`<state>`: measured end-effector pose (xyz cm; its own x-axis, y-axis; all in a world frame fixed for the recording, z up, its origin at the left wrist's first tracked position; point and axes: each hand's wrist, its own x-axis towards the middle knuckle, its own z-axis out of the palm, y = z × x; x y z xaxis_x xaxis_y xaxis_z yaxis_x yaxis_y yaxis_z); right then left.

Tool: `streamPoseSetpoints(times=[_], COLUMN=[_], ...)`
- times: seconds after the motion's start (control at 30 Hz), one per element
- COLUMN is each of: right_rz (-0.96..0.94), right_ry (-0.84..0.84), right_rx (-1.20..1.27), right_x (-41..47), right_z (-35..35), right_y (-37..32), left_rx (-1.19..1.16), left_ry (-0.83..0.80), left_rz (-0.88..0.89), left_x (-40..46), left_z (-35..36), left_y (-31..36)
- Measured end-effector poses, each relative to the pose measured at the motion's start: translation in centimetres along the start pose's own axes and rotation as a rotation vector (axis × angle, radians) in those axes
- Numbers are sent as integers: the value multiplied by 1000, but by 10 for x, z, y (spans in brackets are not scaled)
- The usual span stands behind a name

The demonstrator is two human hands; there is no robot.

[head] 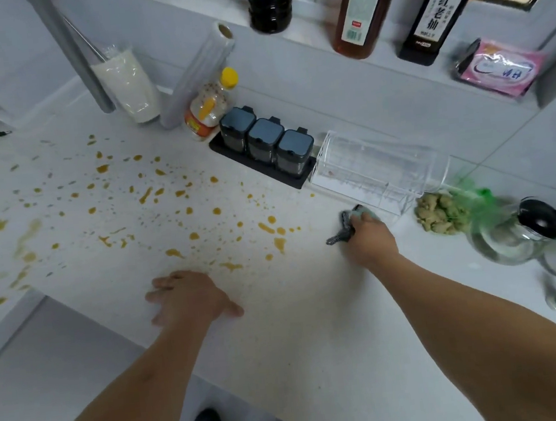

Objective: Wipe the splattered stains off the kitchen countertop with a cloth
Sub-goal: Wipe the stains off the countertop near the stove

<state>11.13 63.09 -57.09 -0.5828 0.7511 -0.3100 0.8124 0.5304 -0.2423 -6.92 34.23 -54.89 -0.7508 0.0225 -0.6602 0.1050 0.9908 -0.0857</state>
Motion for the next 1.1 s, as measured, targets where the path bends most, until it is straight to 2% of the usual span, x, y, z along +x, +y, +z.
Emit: streamPoseSetpoints(times=[0.3, 0.5, 0.7, 0.77, 0.87, 0.9, 1.03, 1.1], right_rz=[-181, -233, -402, -348, -154, -165, -393, -435], right_ry=[20, 6, -39, 8, 45, 44, -16, -32], right_rx=[122, 65, 50, 29, -69, -62, 56, 64], right_x=[45, 52, 31, 20, 6, 1, -11, -8], right_z=[9, 23, 12, 11, 22, 26, 38, 37], right_y=[-69, -101, -68, -49, -50, -58, -89, -99], left_rx=[-46, -28, -16, -23, -26, -24, -18, -14], left_ry=[-20, -33, -29, -25, -30, -30, -45, -47], left_rz=[-2, -12, 20, 21, 15, 11, 3, -2], left_x=[-8, -5, -8, -10, -10, -9, -7, -7], left_z=[-5, -6, -6, -6, -8, -8, -7, -6], left_y=[-1, 2, -3, -4, -2, -2, 0, 0])
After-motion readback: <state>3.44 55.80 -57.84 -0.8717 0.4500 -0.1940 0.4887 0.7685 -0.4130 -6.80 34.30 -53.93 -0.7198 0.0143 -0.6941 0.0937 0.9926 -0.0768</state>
